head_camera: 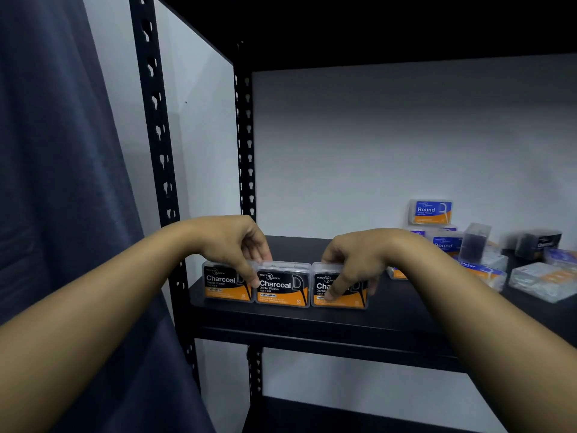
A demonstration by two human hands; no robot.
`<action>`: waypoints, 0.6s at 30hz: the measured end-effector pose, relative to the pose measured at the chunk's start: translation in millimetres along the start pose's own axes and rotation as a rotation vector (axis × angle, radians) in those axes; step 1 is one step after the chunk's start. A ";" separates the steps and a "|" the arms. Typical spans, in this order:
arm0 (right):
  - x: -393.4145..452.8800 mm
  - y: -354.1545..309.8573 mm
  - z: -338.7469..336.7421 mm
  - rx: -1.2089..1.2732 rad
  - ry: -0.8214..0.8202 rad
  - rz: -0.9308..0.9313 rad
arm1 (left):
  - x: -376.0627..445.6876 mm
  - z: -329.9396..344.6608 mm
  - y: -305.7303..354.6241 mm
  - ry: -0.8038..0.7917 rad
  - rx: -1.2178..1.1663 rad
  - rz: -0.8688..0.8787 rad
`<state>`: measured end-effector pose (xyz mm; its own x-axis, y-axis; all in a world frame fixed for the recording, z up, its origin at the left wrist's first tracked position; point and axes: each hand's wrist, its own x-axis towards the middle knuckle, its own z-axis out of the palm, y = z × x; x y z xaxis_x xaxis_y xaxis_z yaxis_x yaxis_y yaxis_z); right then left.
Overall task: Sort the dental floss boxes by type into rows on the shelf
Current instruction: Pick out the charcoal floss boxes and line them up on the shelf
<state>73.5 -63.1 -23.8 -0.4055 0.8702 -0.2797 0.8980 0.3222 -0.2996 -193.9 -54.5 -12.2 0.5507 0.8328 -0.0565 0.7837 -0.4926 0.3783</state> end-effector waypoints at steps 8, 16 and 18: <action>-7.4 -8.0 -2.4 -0.107 0.092 -0.010 | -5.4 -8.1 15.1 0.191 -0.140 0.074; -5.9 -30.4 7.1 -0.057 0.283 -0.183 | 23.4 -26.4 4.1 0.256 0.250 -0.186; -3.4 -30.9 10.1 -0.063 0.301 -0.193 | 28.9 -22.2 -1.8 0.218 0.296 -0.227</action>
<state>45.4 -79.8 -22.9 -0.5087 0.8588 0.0604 0.8223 0.5054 -0.2616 -185.7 -24.0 6.0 0.3060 0.9466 0.1013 0.9442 -0.3154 0.0952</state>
